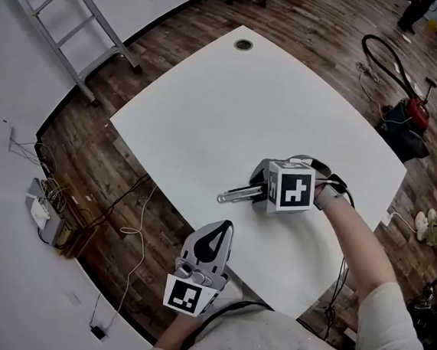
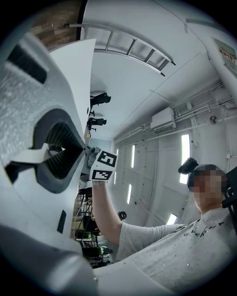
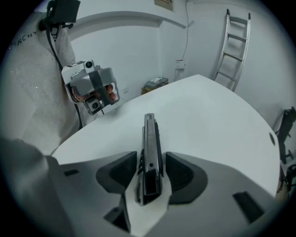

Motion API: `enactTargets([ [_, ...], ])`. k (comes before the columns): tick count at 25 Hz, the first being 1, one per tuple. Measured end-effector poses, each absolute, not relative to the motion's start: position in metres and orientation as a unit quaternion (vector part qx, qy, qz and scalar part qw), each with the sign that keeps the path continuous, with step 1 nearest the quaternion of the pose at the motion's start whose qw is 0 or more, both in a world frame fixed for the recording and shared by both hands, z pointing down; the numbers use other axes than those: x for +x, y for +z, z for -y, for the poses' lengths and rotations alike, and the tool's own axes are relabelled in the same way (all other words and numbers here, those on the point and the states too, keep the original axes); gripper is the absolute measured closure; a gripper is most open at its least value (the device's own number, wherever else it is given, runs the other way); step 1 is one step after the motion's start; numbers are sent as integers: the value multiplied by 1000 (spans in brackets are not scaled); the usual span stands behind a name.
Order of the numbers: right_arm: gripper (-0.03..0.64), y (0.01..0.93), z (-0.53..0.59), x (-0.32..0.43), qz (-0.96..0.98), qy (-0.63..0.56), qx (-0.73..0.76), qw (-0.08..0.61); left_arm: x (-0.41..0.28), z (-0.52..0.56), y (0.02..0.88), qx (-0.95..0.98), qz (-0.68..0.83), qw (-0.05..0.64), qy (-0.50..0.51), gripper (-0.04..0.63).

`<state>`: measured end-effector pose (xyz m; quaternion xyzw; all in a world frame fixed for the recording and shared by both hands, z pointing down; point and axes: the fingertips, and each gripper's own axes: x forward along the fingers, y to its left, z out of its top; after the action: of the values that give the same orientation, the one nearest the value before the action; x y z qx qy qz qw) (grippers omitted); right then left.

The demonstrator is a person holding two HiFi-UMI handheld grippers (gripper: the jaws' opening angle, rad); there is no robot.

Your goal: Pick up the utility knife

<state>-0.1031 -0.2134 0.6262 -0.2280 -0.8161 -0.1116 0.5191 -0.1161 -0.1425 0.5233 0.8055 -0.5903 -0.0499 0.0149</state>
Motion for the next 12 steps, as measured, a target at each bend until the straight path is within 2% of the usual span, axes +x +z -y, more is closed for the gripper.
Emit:
enactTargets([
  [3, 425, 626, 210, -103, 806, -123, -235, 529, -117, 144, 521, 801, 595, 26, -63, 588],
  [8, 468, 628, 204, -103, 789, -159, -241, 543, -125, 148, 523, 798, 599, 20, -65, 588],
  [12, 474, 626, 202, -101, 794, -170, -240, 531, -124, 147, 522, 797, 600, 23, -67, 588],
])
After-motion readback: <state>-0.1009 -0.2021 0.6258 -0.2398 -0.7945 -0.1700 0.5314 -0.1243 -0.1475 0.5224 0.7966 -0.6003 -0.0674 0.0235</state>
